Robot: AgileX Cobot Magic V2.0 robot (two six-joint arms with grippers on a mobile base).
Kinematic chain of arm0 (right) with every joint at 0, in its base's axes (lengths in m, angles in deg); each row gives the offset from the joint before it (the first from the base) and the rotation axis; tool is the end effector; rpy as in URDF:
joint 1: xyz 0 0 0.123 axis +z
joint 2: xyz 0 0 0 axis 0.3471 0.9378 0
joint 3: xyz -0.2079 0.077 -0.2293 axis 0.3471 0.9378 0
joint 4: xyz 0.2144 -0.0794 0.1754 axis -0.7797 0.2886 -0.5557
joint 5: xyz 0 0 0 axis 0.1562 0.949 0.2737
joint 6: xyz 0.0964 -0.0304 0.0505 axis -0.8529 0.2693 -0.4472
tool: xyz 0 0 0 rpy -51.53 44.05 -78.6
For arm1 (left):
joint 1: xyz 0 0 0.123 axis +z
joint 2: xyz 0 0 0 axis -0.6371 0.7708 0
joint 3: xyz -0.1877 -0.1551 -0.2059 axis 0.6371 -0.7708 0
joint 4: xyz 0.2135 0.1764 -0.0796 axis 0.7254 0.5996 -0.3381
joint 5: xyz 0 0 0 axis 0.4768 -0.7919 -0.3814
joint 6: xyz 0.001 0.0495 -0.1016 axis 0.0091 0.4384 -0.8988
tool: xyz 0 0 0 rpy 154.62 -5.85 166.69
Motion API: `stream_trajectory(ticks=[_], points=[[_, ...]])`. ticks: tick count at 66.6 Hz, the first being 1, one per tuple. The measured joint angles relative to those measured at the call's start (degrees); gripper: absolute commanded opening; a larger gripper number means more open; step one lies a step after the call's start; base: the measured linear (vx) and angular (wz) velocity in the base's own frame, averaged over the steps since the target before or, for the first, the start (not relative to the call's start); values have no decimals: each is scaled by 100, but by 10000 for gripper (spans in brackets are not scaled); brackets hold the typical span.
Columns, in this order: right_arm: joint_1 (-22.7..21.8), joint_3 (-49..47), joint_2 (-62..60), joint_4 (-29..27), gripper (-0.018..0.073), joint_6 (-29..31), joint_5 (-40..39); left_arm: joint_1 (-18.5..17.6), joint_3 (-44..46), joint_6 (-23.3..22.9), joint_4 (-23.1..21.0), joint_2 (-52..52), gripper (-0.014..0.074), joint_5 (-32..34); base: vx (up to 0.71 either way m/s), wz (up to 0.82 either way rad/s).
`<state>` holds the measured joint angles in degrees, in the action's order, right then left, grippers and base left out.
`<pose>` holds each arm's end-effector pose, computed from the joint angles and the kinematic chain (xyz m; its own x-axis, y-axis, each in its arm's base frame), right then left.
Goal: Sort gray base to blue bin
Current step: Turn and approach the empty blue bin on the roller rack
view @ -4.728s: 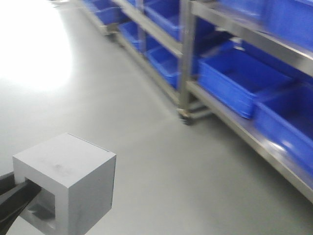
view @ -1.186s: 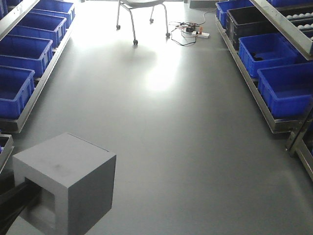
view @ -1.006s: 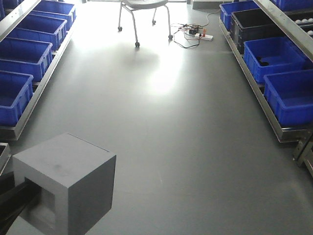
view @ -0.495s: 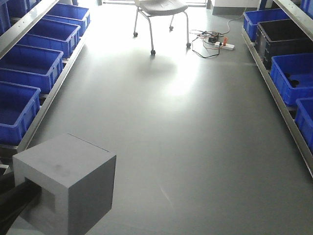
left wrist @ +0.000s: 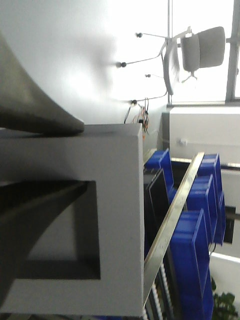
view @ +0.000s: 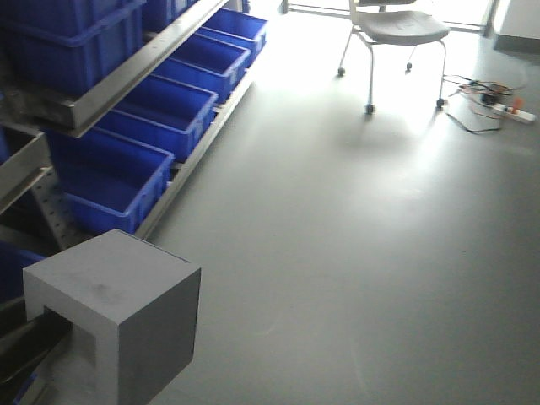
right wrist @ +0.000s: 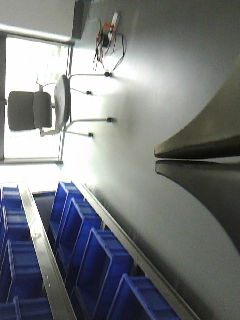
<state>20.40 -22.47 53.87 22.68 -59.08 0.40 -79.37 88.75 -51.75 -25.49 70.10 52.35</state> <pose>0.0831 -0.0008 0.1864 -0.0980 -0.0201 -0.9950 0.0047 0.9998 -0.0207 0.0953 -0.0796 0.2875 -0.1649 -0.0963 -0.9816 0.6215 0.7626 -0.1792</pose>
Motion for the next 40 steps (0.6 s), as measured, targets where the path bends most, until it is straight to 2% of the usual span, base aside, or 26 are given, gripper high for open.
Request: stream_trajectory(ticks=[22,40], points=[[0,0,0,0,-9,0,0,0,0,0,0,0,-6,0,23,96],[0,0,0,0,-9,0,0,0,0,0,0,0,-6,0,20,81]])
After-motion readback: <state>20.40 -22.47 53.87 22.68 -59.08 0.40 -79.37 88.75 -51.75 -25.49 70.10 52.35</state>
